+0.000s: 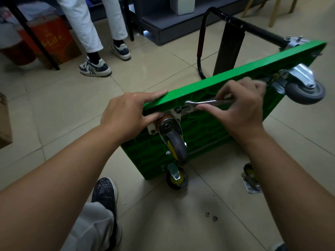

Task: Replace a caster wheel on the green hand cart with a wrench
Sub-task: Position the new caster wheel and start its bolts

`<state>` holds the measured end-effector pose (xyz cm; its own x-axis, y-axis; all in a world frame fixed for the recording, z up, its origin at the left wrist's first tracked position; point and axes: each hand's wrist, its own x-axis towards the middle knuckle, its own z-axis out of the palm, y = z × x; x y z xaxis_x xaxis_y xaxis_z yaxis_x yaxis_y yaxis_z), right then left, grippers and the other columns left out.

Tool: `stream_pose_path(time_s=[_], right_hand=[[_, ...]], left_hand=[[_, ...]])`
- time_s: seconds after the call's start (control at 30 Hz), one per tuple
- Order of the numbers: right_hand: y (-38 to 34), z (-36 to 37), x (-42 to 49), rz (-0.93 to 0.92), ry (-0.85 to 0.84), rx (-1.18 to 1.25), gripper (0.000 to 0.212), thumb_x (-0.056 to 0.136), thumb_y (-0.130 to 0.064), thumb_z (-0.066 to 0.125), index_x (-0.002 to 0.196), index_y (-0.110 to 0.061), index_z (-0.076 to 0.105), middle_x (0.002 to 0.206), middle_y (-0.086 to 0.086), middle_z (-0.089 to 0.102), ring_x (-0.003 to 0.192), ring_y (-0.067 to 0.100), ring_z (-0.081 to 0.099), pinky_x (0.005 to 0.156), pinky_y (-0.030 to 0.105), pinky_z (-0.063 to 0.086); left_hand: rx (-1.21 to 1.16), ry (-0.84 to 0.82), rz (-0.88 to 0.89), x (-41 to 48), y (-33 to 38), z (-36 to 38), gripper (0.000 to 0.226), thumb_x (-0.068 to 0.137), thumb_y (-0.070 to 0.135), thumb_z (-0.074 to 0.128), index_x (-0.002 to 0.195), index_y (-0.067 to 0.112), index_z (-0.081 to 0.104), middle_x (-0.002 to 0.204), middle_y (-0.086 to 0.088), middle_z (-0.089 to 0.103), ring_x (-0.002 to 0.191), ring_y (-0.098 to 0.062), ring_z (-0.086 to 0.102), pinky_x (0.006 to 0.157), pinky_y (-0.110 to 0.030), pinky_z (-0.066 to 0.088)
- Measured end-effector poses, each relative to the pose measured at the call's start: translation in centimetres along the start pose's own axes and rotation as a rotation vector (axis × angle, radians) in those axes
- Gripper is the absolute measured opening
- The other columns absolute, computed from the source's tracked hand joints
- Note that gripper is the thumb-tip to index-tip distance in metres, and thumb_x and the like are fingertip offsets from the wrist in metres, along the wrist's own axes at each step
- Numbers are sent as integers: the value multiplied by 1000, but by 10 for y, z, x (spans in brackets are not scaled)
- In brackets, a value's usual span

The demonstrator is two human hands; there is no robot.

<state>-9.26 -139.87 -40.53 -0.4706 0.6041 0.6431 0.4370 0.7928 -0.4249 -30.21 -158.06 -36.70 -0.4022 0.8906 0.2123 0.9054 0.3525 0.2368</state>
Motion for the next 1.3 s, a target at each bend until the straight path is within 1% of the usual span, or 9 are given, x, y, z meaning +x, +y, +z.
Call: stream_pose_path(time_s=[0.13,0.2,0.3,0.4,0.5,0.7,0.83,1.07,1.3], right_hand=[[6,24,-61,746,184,602,39,76,-52,79,81,-19,59,76,-2,61,66,6,56,64,26,48],[14,42,-105,1073,200,685,34,82,-42,78,85,-13,62,75,1,61,59,3,53,59,22,45],[35,63,-172,1294,2,600,26,83,-32,80,89,-12,65,83,5,68,73,15,63,64,25,50],[63,80,-213,1295,-244,413,18,78,-26,84,86,-20,69,78,0,71,79,24,70,78,40,55],[80,91,-229,1183,-436,258,17,73,-18,81,80,-27,68,73,-10,70,77,18,68,87,44,54],[95,112,-252,1148,-602,71,27,75,-6,71,79,-32,65,78,-10,66,84,23,65,88,40,51],[106,126,-277,1191,-644,61,26,81,-5,71,78,-30,64,83,-1,69,84,26,66,86,41,53],[117,139,-299,1372,-633,223,24,81,6,65,81,-18,68,84,7,70,80,26,66,73,28,50],[122,135,-303,1168,-693,76,25,74,7,66,71,-18,65,66,2,64,64,23,58,61,29,40]], left_hand=[[12,4,9,0,-1,1,63,89,57,67,144,64,37,126,5,71,99,-27,66,68,-32,37],[4,11,11,-1,0,1,63,89,55,68,143,63,38,126,5,72,100,-28,66,68,-32,36],[1,23,16,-2,3,0,63,89,53,70,144,62,40,126,6,72,103,-27,66,69,-31,35],[5,25,20,-1,2,1,62,90,52,70,144,61,40,127,7,71,103,-26,66,69,-30,35],[6,25,15,-2,1,2,62,89,53,70,143,62,40,127,6,72,100,-26,67,68,-31,37],[-5,44,31,-3,0,3,62,88,53,71,144,58,45,126,7,72,98,-26,69,71,-37,50],[-19,55,19,-4,0,4,62,87,53,72,143,56,48,124,7,73,96,-26,69,73,-37,51],[-20,49,34,-4,-3,4,62,87,53,72,144,56,47,125,9,72,96,-21,70,73,-39,55],[-14,45,45,-3,-4,3,63,87,51,72,145,55,47,130,11,69,105,-20,70,78,-45,58]])
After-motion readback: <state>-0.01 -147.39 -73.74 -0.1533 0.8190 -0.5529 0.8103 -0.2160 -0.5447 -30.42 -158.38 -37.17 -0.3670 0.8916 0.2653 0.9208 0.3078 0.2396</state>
